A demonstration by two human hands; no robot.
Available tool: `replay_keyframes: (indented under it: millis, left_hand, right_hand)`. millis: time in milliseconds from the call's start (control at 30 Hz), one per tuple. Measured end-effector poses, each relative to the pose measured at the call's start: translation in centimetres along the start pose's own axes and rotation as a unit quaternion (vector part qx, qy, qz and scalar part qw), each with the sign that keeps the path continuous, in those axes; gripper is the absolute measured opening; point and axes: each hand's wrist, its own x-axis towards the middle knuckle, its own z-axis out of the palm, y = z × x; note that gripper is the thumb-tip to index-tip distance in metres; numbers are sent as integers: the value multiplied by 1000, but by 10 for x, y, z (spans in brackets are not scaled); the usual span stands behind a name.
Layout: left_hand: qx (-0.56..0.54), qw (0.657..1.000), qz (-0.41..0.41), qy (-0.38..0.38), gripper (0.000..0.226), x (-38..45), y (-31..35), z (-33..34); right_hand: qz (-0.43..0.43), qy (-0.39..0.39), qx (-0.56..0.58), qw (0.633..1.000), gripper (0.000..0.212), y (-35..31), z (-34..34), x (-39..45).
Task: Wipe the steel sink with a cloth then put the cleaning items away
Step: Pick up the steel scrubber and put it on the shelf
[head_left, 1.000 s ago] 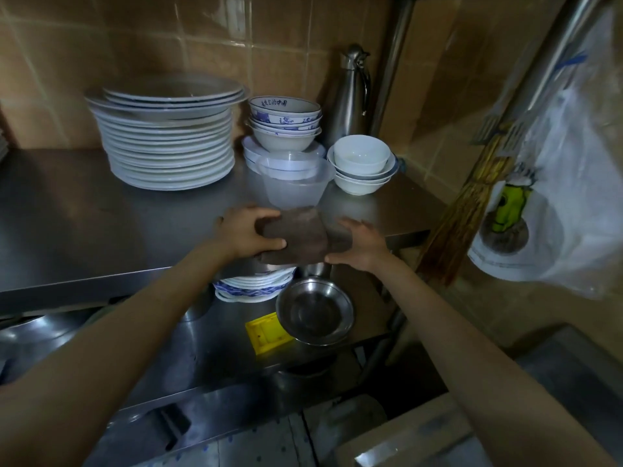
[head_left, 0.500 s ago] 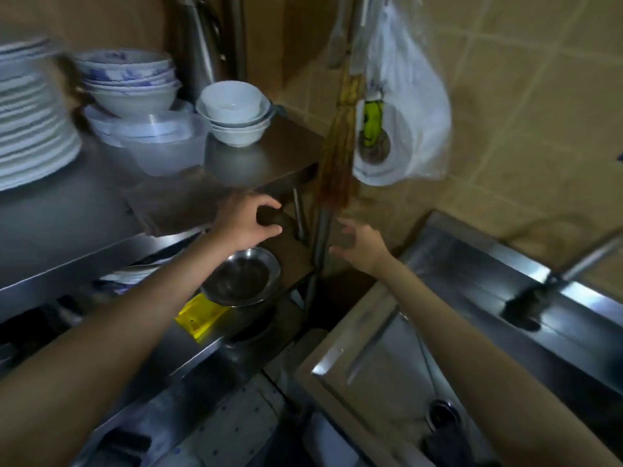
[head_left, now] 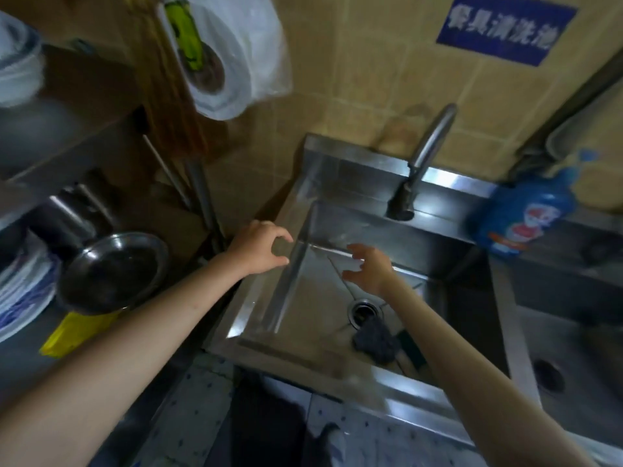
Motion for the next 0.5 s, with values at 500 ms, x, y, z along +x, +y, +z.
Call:
replay_keyframes:
  millis: [500]
  left_hand:
    - [-61,985,16,-160,43,77,89,157]
  right_hand:
    - [133,-52,42,989,71,166,1,14]
